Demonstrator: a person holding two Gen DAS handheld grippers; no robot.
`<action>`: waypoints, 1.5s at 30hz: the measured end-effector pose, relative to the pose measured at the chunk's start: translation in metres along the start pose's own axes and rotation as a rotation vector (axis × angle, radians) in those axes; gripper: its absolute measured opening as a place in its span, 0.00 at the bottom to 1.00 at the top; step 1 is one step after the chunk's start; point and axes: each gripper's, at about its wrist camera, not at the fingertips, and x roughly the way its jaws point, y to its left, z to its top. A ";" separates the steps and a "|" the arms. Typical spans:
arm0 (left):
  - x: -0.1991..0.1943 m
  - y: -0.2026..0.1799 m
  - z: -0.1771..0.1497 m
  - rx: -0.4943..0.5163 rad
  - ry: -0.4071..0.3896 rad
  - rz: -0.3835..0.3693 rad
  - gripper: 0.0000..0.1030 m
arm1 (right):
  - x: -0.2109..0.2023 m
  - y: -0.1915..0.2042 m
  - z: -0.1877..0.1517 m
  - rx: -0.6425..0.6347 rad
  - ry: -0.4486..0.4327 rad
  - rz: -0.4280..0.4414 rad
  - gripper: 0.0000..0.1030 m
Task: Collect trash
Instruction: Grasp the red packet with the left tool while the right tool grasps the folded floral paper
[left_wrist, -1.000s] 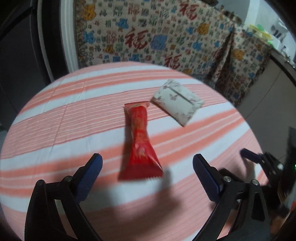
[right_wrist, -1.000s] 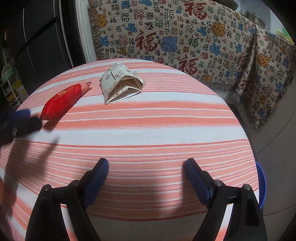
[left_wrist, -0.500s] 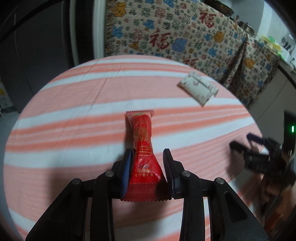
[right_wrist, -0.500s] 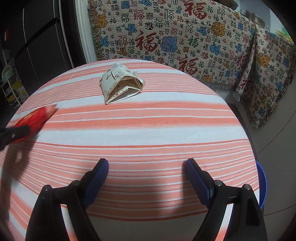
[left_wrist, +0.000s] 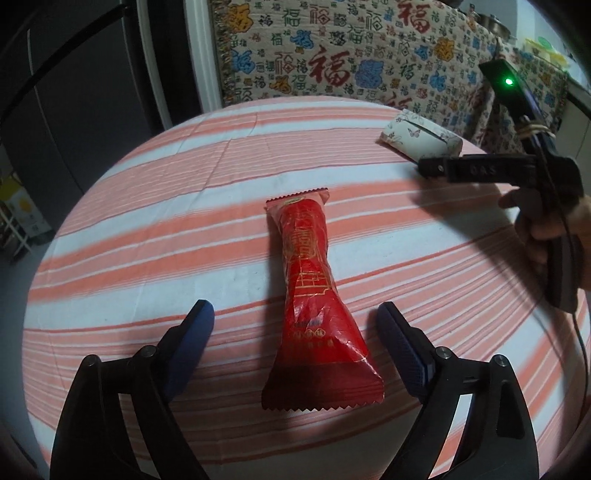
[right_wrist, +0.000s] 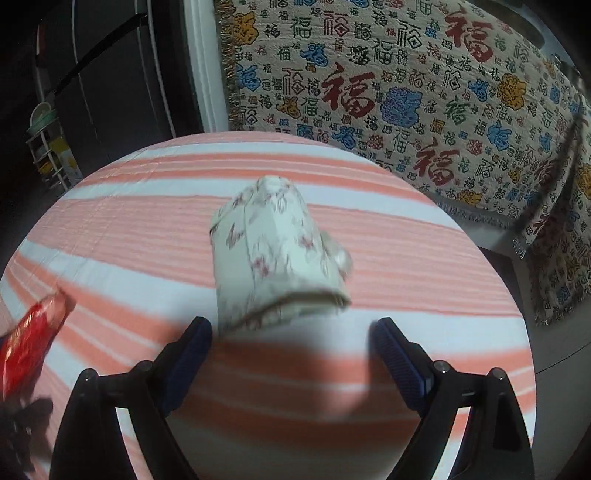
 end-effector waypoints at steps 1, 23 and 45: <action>0.000 0.001 0.000 -0.002 0.000 -0.001 0.89 | 0.001 0.000 0.001 0.007 -0.002 -0.006 0.88; -0.019 0.009 0.004 -0.012 0.043 -0.185 0.94 | -0.103 -0.003 -0.114 0.039 0.092 0.026 0.68; -0.004 0.008 0.027 0.051 0.140 -0.197 0.56 | -0.109 0.006 -0.081 -0.173 0.246 0.030 0.76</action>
